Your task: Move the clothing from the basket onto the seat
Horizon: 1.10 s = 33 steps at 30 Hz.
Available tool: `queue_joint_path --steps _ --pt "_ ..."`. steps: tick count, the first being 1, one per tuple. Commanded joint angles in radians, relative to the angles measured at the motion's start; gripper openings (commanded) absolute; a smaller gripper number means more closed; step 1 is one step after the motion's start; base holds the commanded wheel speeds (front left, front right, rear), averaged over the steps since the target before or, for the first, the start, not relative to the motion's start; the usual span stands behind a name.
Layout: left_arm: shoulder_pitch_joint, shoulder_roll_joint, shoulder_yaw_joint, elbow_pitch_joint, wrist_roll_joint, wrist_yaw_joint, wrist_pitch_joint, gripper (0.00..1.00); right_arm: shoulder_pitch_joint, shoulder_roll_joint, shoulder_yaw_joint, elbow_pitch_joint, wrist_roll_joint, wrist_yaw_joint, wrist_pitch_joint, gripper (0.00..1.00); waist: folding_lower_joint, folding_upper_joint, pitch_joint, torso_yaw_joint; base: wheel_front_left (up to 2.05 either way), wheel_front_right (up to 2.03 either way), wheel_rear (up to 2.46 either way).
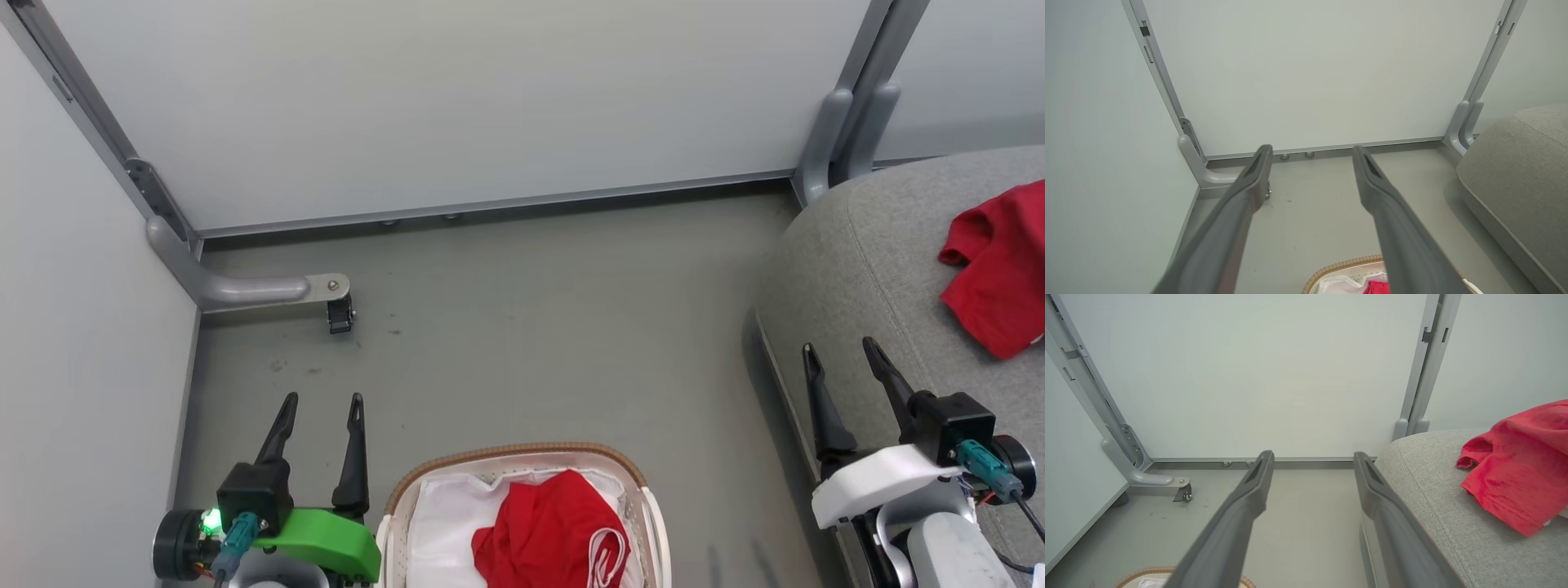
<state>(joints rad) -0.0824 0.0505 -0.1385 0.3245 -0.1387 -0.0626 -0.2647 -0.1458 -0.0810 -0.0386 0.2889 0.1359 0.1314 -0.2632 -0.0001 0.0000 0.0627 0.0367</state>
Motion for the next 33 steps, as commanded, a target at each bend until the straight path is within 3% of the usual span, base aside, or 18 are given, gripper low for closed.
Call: queue_joint_path --steps 1,17,33 --pt "0.026 0.001 0.002 -0.004 -0.004 -0.005 0.000 1.00 0.023 0.000 -0.002 0.001 0.006 -0.001 -0.002 1.00 0.0001 0.0000 -0.032 -0.004 0.00 0.00 0.00" --pt "0.064 0.001 -0.016 -0.003 -0.023 -0.016 0.001 1.00 0.046 0.016 0.001 0.008 0.007 -0.001 -0.002 1.00 0.0001 0.0000 -0.031 -0.039 0.00 0.00 0.00" --pt "-0.184 0.002 -0.194 0.194 -0.148 -0.061 0.001 1.00 -0.144 0.024 0.051 -0.058 0.068 -0.001 -0.002 1.00 0.0001 0.0000 0.295 -0.153 0.00 0.00 0.00"
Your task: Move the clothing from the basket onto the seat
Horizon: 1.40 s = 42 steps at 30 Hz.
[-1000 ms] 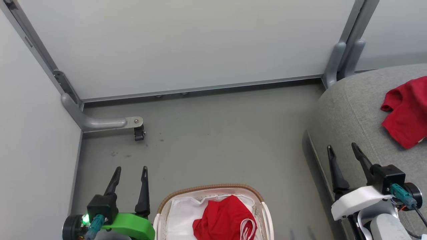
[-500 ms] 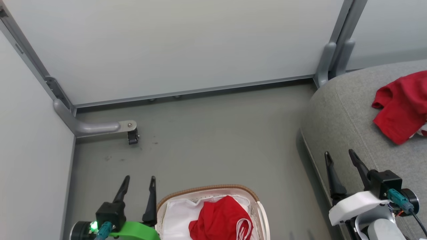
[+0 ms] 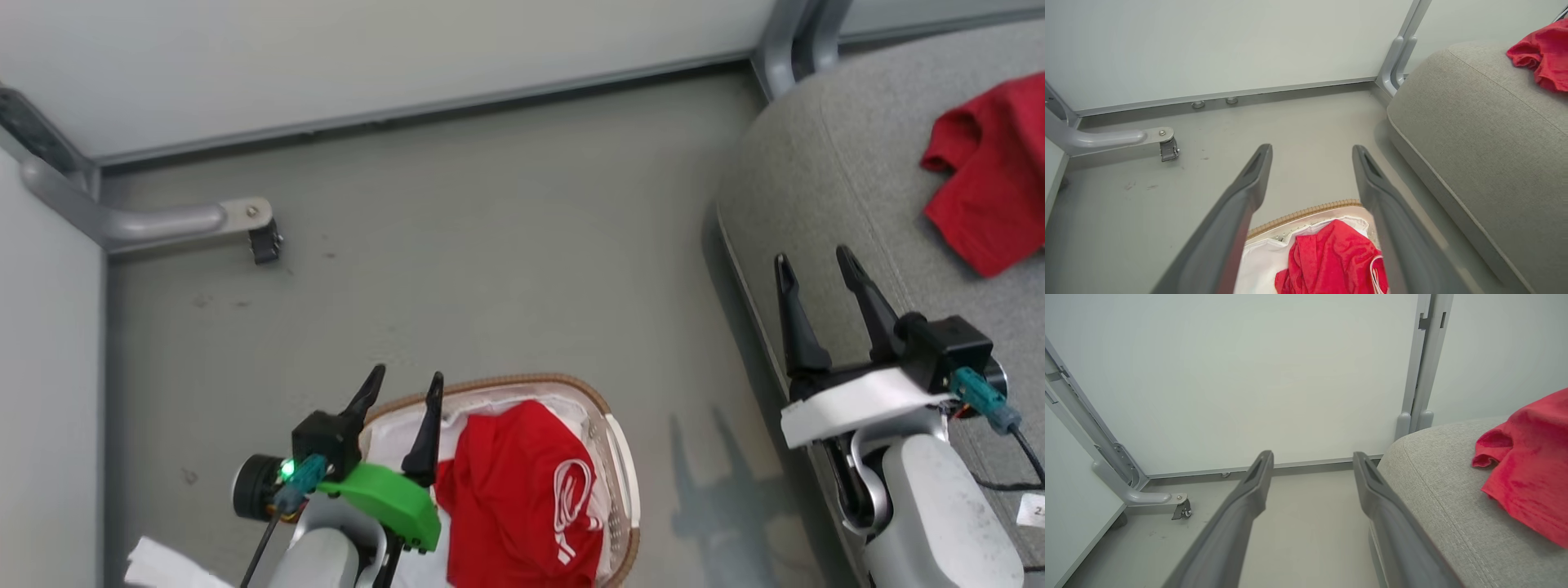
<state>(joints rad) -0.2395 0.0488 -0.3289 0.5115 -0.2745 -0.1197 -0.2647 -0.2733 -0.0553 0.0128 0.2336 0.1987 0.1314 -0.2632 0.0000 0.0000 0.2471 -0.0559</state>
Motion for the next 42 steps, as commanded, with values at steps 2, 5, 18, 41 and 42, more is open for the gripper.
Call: queue_joint_path --steps 2,5,18,41,42 --pt "-0.056 0.004 -0.029 0.042 -0.024 -0.005 0.000 1.00 -0.037 -0.001 0.005 -0.007 0.009 -0.001 -0.002 1.00 0.0000 0.0000 0.143 -0.074 0.00 0.00 0.00" --pt "-0.106 0.005 -0.083 0.117 -0.064 -0.010 0.001 1.00 -0.069 0.000 0.011 -0.016 0.016 -0.001 -0.002 1.00 0.0000 0.0000 0.196 -0.096 0.00 0.00 0.00" --pt "-0.275 0.004 -0.266 0.366 -0.194 -0.012 0.001 1.00 -0.151 0.004 0.046 -0.058 0.054 -0.001 -0.002 1.00 0.0000 0.0000 0.381 -0.166 0.00 0.00 0.00" --pt "-0.510 0.005 -0.552 0.642 -0.324 -0.012 0.015 1.00 -0.243 0.004 0.063 -0.153 0.093 -0.001 -0.002 1.00 0.0000 0.0000 0.624 -0.257 0.00 0.00 0.00" --pt "-0.519 0.005 -0.561 0.655 -0.319 -0.010 0.016 1.00 -0.245 0.004 0.061 -0.155 0.094 -0.001 -0.002 1.00 0.0000 0.0000 0.628 -0.258 0.00 0.00 0.00"
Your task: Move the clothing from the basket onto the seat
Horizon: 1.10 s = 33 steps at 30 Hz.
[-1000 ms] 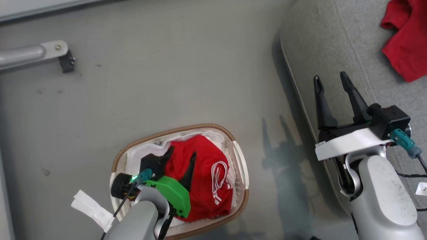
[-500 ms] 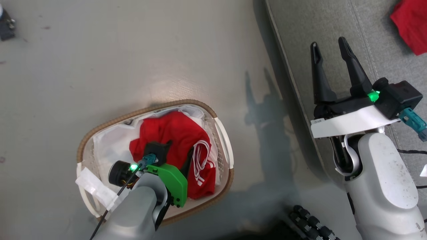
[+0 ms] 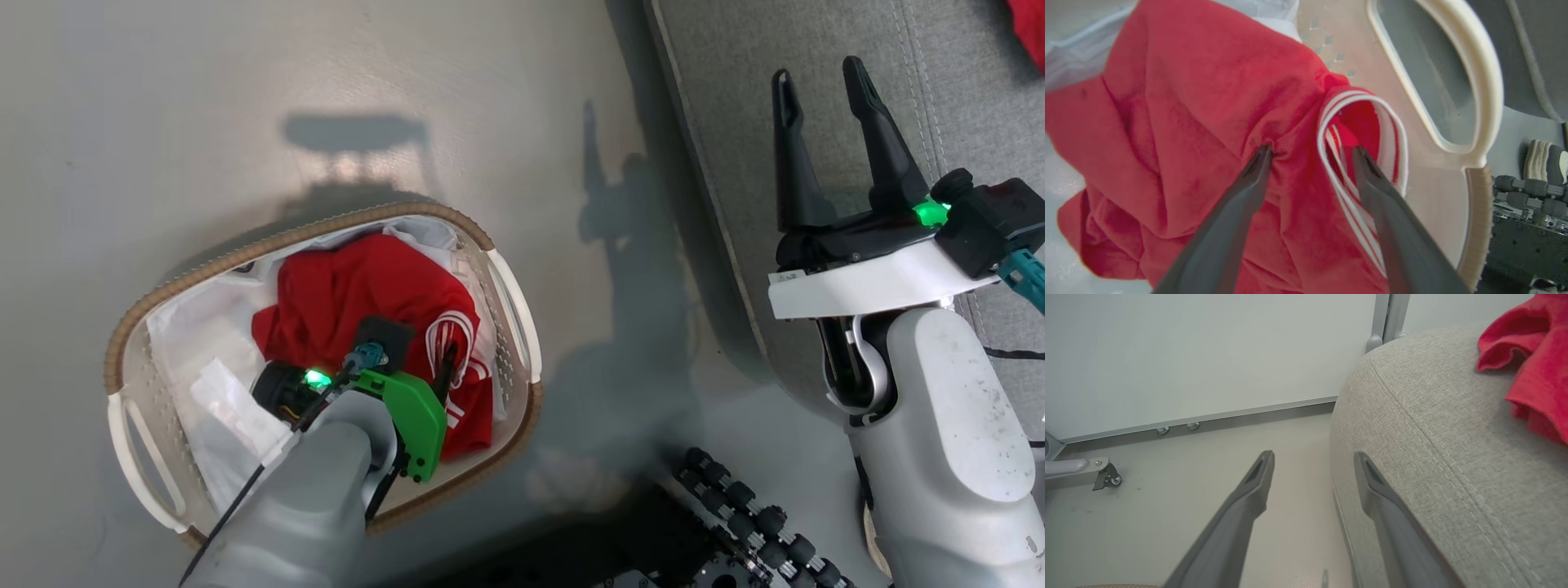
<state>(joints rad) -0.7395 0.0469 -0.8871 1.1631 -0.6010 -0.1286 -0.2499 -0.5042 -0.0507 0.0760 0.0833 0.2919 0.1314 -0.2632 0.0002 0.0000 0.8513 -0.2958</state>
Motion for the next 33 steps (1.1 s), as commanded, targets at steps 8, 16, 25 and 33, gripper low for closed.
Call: queue_joint_path --steps 8,16,25,33 --pt "-0.071 0.007 -0.048 0.063 0.010 0.038 0.016 0.00 -0.012 -0.001 -0.001 -0.012 0.009 -0.001 -0.002 1.00 -0.0002 0.0000 0.036 -0.023 0.00 0.00 0.00" --pt "-0.037 0.007 -0.054 0.084 -0.018 0.035 0.001 0.00 -0.015 -0.001 0.006 0.012 -0.006 -0.001 -0.002 1.00 -0.0002 0.0000 -0.034 -0.017 0.00 0.00 0.00" --pt "0.015 0.006 -0.026 0.015 -0.017 0.053 -0.016 0.00 0.024 -0.002 0.015 0.057 -0.021 -0.001 -0.002 1.00 -0.0002 0.0000 -0.201 0.030 0.00 0.00 0.00" --pt "0.106 0.024 0.051 -0.116 0.030 0.064 -0.016 0.00 0.073 -0.003 0.022 0.098 -0.028 -0.001 -0.002 1.00 -0.0002 0.0000 -0.352 0.077 0.00 0.00 0.00"
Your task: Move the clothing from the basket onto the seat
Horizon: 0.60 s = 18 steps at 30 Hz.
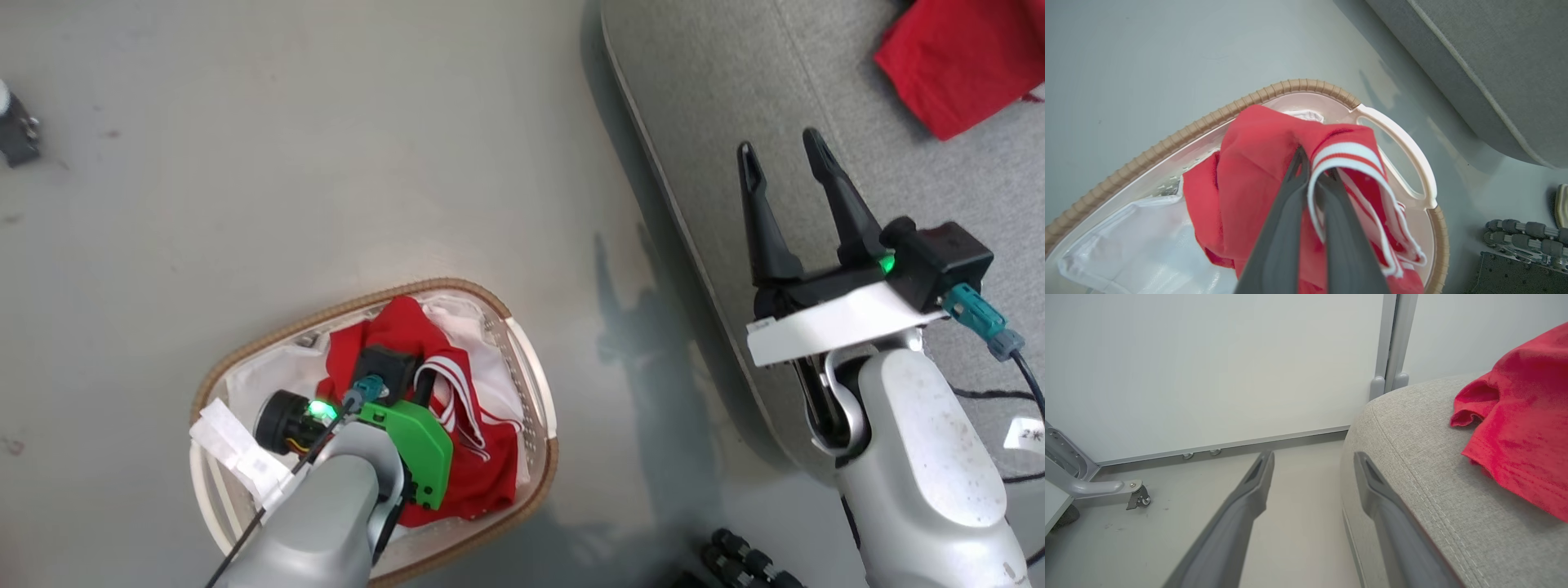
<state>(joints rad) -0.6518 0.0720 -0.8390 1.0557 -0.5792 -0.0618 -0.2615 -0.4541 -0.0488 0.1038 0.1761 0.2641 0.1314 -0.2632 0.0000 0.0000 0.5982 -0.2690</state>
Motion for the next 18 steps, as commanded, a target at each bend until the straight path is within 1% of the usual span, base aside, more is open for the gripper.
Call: queue_joint_path --steps 1,10,18 --pt "0.029 -0.002 0.012 -0.022 0.016 -0.005 -0.005 0.00 0.033 -0.005 -0.013 0.009 0.002 -0.001 -0.002 1.00 0.0000 0.0000 -0.119 0.061 0.00 0.00 0.00" --pt "0.137 -0.009 0.131 -0.179 0.086 -0.015 -0.004 0.00 0.131 -0.005 -0.046 0.043 -0.031 -0.001 -0.002 1.00 0.0000 0.0000 -0.270 0.133 0.00 0.00 0.00" --pt "0.235 -0.013 0.280 -0.357 0.165 -0.032 -0.005 0.00 0.215 -0.004 -0.064 0.063 -0.045 -0.001 -0.002 1.00 0.0000 0.0000 -0.381 0.187 0.00 0.00 0.00"
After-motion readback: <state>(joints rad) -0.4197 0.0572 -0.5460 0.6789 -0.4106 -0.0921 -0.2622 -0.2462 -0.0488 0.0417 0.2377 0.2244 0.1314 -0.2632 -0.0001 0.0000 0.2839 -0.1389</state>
